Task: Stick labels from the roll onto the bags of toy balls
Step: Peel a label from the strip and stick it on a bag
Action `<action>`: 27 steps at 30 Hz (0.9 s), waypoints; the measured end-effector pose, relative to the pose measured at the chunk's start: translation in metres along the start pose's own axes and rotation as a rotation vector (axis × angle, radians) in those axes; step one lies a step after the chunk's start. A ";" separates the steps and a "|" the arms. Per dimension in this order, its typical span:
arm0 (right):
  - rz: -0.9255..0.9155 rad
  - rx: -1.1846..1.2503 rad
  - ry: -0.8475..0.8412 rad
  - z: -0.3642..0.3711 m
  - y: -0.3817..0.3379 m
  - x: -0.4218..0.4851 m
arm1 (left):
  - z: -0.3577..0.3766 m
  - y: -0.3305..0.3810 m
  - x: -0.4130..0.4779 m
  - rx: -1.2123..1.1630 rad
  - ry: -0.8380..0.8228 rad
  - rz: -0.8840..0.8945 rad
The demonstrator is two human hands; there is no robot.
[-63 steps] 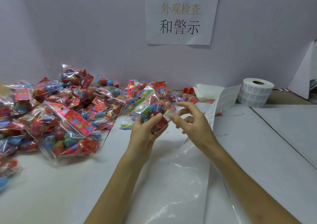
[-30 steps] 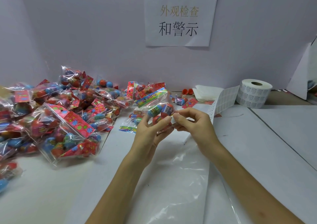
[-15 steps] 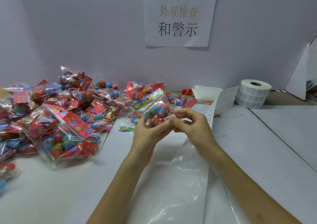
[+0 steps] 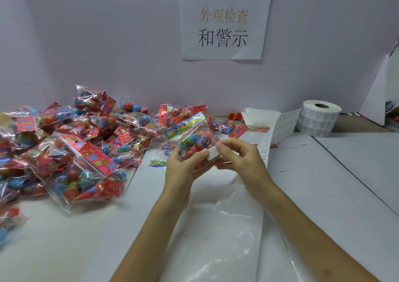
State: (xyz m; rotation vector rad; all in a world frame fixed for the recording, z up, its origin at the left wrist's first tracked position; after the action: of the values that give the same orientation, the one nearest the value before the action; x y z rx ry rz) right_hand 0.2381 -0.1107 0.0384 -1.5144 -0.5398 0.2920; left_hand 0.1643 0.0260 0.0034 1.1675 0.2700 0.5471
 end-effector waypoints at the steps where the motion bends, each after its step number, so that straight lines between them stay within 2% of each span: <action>1: -0.004 -0.018 0.012 0.000 0.000 0.000 | 0.000 0.000 0.000 0.009 0.001 0.003; 10: -0.014 -0.075 0.012 -0.002 0.001 0.001 | 0.002 -0.001 -0.001 0.078 0.000 0.005; 16: -0.041 -0.116 0.042 -0.005 -0.002 0.000 | 0.009 0.001 -0.004 0.002 -0.061 -0.013; 23: 0.011 -0.025 0.013 -0.004 0.002 0.001 | 0.004 -0.002 -0.002 -0.040 -0.033 -0.034; 27: 0.013 -0.058 0.036 -0.002 0.002 0.001 | 0.004 -0.002 -0.002 -0.015 -0.029 -0.024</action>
State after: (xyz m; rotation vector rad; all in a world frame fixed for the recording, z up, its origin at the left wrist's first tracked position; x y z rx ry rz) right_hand 0.2402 -0.1122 0.0363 -1.5775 -0.5132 0.2604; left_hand 0.1650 0.0218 0.0032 1.1556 0.2546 0.5100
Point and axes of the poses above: each hand's wrist, its own x-axis towards the middle knuckle, its own z-axis out of the palm, y = z × x, the point moved 9 cm from there along x, towards the middle knuckle, and after that the axes turned 6 degrees about z, right-handed, at the moved point
